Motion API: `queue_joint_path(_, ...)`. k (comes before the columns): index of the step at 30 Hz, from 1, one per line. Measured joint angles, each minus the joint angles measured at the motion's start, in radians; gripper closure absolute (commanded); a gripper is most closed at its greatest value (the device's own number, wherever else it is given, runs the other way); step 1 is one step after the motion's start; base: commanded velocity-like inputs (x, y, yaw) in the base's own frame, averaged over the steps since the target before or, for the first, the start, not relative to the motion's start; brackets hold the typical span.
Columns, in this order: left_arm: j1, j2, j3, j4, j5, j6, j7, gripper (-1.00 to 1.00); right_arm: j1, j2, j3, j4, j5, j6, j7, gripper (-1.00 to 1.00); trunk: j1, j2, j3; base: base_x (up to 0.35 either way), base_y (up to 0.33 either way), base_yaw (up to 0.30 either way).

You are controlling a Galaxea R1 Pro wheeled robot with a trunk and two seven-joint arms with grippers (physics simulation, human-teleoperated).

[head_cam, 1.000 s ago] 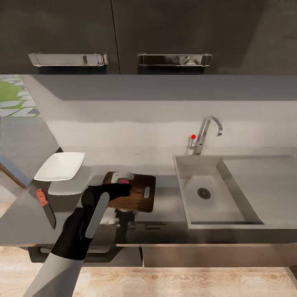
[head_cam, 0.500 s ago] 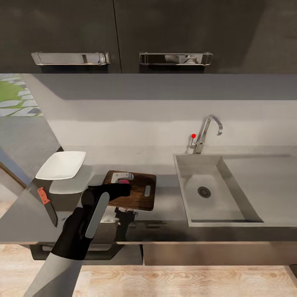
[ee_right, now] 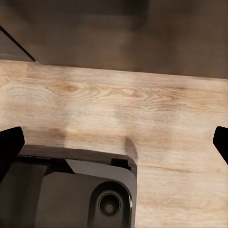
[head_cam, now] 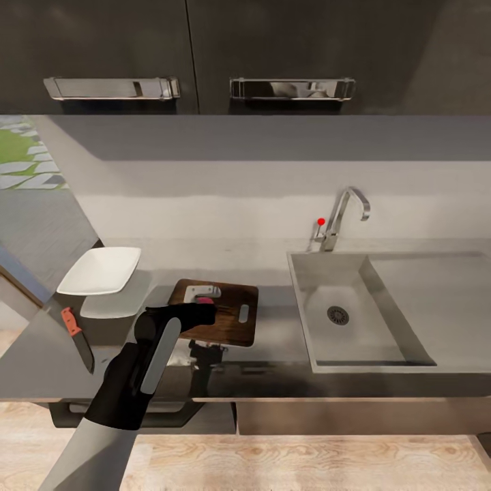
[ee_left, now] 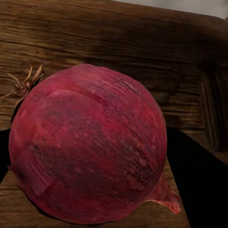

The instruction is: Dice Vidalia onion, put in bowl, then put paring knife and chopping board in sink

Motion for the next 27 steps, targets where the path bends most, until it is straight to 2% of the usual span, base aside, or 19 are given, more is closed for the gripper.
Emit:
queue_joint_path(10,0.0,0.0,0.0,-0.001,0.0,0.0,0.0,1.0,0.0,0.0,-0.001,0.0,0.0,0.0,0.001,-1.0,0.0,0.0,-0.001,0.128,0.0,0.0)
queue_joint_path(27,0.0,0.0,-0.002,-0.002,0.0,0.0,-0.001,1.0,0.0,0.0,-0.002,0.0,0.0,0.0,0.002,-1.0,0.0,0.0,-0.001,0.008,0.0,0.0)
